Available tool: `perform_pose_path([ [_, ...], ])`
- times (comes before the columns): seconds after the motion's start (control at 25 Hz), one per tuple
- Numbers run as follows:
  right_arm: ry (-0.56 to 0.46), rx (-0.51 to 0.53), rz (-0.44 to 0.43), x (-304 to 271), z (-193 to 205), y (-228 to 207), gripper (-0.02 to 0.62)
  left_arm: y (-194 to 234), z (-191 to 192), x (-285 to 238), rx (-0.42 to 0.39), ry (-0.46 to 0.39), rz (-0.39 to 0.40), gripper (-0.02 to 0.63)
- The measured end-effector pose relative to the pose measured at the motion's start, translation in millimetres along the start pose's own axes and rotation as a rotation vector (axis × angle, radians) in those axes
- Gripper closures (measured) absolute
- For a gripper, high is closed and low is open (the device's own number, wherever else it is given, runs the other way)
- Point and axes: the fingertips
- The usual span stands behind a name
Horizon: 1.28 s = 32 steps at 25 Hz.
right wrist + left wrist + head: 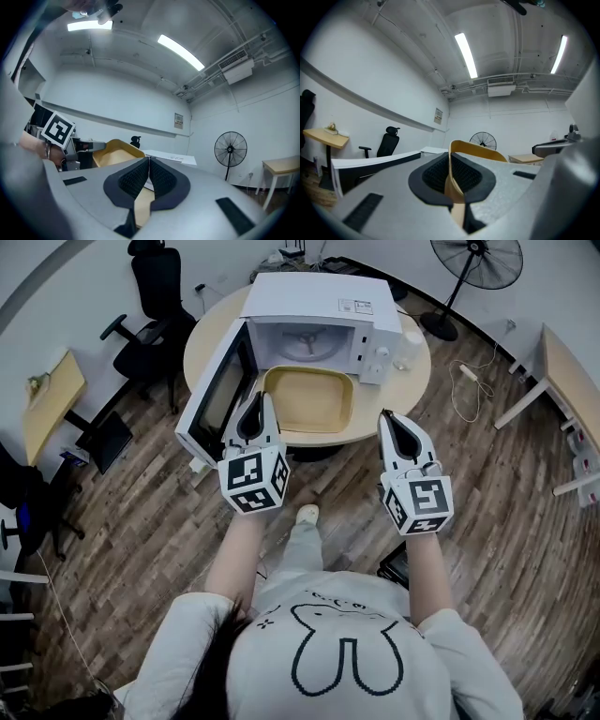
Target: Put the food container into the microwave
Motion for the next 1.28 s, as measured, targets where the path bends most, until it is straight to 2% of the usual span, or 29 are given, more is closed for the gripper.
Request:
perform_pose_path([
  [0.32,0.020,-0.028,0.004,-52.9,2.7,-33.3,0.565,12.2,10.2,-73.9,0.058,0.065,-0.009,0.586],
  [0.76,0.059,-0.065,0.016,-131.1,11.6,-67.5,0.565,45.6,40.6,-174.9,0.192,0.180,-0.013,0.586],
  [0.96,0.086,-0.093,0.022,-162.0,18.0,-76.8,0.565,57.5,52.5,-216.0,0.228,0.230,-0.008,0.586],
  [1.28,0.103,-0.101,0.043,-198.2,26.3,-84.5,0.565,71.1,69.1,-264.9,0.264,0.263,0.001,0.586],
])
Point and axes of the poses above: the fingertips, and each gripper's own axes: x backward along the fingers, y to its left, z out of its underside, and after that the axes turned 15 degrees about y, right-handed
